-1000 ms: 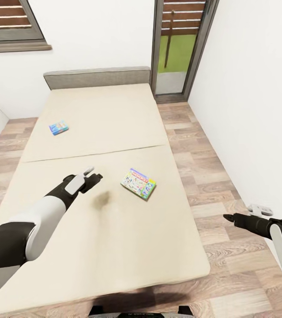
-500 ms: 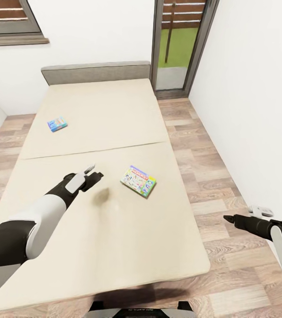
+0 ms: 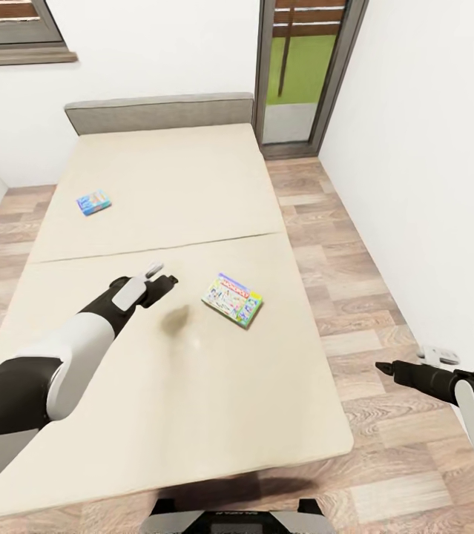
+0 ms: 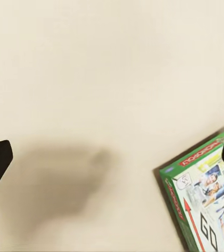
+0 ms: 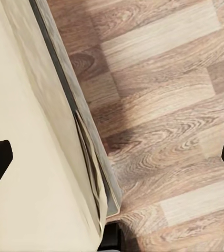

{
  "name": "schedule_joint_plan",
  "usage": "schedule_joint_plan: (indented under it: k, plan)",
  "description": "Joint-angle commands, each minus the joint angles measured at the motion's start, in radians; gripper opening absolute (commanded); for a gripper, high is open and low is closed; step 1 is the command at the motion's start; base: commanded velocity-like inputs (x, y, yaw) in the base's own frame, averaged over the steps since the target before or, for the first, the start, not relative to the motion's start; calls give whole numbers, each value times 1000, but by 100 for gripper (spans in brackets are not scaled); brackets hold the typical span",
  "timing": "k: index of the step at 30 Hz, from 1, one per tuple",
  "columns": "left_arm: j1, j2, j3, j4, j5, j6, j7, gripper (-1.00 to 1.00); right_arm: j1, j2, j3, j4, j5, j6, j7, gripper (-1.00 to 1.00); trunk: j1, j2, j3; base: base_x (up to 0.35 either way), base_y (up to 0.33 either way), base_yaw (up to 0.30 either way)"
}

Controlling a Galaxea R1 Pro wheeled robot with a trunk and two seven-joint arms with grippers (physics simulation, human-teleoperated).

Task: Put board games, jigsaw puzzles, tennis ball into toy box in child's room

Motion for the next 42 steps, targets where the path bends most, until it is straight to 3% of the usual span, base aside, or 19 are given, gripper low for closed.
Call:
schedule_joint_plan:
  k: [1,21,32,42]
  plan:
    - [-1,1,-6,-2,10,4,8,100,0,0,-1,-2,2,5,4,100,0,0,-2,0,0,0]
    - [-5,-1,-6,-2,9,-4,6,100,40,0,-3,-63,1,5,6,100,0,0,-35,0,0,0]
    - [-5,-4,-6,-3,11,-11,3,100,44,1,-70,-78,0,5,6,100,0,0,-53,0,0,0]
    - [-30,-24,-5,-4,12,-11,-12,100,45,5,-85,-83,0,5,6,100,0,0,-69,0,0,0]
